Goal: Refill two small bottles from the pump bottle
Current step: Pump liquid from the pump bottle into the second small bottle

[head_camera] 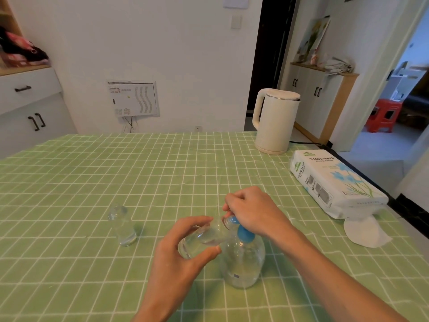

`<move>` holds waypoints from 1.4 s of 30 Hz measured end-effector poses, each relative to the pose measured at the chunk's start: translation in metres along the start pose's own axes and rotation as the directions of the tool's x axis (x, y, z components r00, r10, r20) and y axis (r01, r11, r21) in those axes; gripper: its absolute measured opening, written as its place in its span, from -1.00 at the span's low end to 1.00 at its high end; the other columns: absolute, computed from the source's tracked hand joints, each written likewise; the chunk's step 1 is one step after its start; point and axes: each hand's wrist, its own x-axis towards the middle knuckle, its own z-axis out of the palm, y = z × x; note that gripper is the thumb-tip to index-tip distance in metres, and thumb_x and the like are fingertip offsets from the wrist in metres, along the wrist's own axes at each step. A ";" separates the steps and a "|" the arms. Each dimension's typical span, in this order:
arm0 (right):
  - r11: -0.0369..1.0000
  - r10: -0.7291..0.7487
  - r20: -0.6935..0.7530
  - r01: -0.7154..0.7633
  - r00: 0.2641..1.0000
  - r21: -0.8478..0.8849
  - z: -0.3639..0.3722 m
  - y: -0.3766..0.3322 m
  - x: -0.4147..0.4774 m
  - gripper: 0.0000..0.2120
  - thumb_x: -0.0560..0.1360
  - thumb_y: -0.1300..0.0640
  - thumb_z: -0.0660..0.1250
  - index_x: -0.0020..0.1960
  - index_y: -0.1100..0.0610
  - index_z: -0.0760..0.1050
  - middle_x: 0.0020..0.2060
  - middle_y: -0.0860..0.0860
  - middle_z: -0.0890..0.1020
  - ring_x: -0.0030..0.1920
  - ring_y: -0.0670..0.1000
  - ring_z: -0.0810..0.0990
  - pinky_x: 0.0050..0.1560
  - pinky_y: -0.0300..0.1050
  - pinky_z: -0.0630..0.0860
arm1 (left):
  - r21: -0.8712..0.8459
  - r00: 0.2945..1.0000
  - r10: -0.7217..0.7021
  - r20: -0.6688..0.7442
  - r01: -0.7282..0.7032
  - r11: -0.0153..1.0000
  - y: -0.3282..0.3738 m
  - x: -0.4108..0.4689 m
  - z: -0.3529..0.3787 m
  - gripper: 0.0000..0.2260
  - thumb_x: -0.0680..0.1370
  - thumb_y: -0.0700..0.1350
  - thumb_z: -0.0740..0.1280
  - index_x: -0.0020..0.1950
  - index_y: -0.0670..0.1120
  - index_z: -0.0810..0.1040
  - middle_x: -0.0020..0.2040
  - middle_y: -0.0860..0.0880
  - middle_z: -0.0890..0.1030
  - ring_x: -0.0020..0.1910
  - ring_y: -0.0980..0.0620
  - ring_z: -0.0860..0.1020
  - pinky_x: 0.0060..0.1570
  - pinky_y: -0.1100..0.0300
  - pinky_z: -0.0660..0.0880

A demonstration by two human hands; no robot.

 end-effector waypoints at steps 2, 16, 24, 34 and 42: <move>1.000 0.000 0.006 0.000 1.000 -0.004 0.000 0.000 0.000 -0.56 0.57 -0.06 0.21 0.05 0.28 0.68 -0.01 0.19 0.76 0.11 0.27 0.70 0.23 0.27 0.64 | 0.003 1.000 0.004 0.001 -0.004 1.000 0.001 0.001 0.000 -0.54 0.35 -0.16 0.65 0.16 0.20 0.67 0.12 0.16 0.74 0.15 0.12 0.69 0.14 0.48 0.47; 0.997 0.073 -0.001 -0.073 0.997 0.027 0.007 0.006 0.001 -0.63 0.58 -0.02 0.22 -0.19 0.05 0.74 -0.23 -0.12 0.77 -0.08 0.03 0.74 0.18 0.13 0.64 | 0.017 0.999 -0.039 0.006 0.038 0.999 -0.003 -0.004 0.002 -0.51 0.36 -0.25 0.66 0.16 0.19 0.68 0.11 0.17 0.75 0.16 0.15 0.68 0.13 0.50 0.46; 1.000 0.015 -0.021 -0.015 1.000 0.001 -0.001 0.003 0.001 -0.57 0.57 -0.05 0.21 0.03 0.26 0.69 -0.03 0.17 0.77 0.10 0.24 0.71 0.22 0.24 0.64 | -0.016 1.000 -0.029 -0.012 0.029 0.999 0.001 -0.003 -0.002 -0.55 0.35 -0.13 0.66 0.18 0.15 0.68 0.13 0.14 0.75 0.16 0.09 0.69 0.13 0.46 0.49; 0.997 0.063 -0.017 -0.062 0.998 0.048 0.003 0.005 0.003 -0.61 0.60 -0.01 0.22 -0.14 0.13 0.75 -0.30 -0.23 0.72 -0.11 -0.07 0.72 0.13 0.02 0.64 | 0.003 1.000 -0.023 -0.004 0.023 1.000 0.001 -0.003 -0.001 -0.54 0.38 -0.21 0.67 0.18 0.15 0.68 0.13 0.14 0.74 0.16 0.11 0.69 0.14 0.47 0.48; 0.997 0.071 -0.014 -0.070 0.997 0.036 0.006 0.007 0.002 -0.62 0.60 -0.02 0.22 -0.18 0.06 0.75 -0.29 -0.19 0.75 -0.12 -0.03 0.73 0.13 0.04 0.65 | 0.010 0.999 -0.051 -0.008 0.051 0.999 -0.001 -0.005 0.001 -0.53 0.36 -0.24 0.66 0.16 0.15 0.69 0.11 0.18 0.74 0.16 0.18 0.67 0.12 0.52 0.46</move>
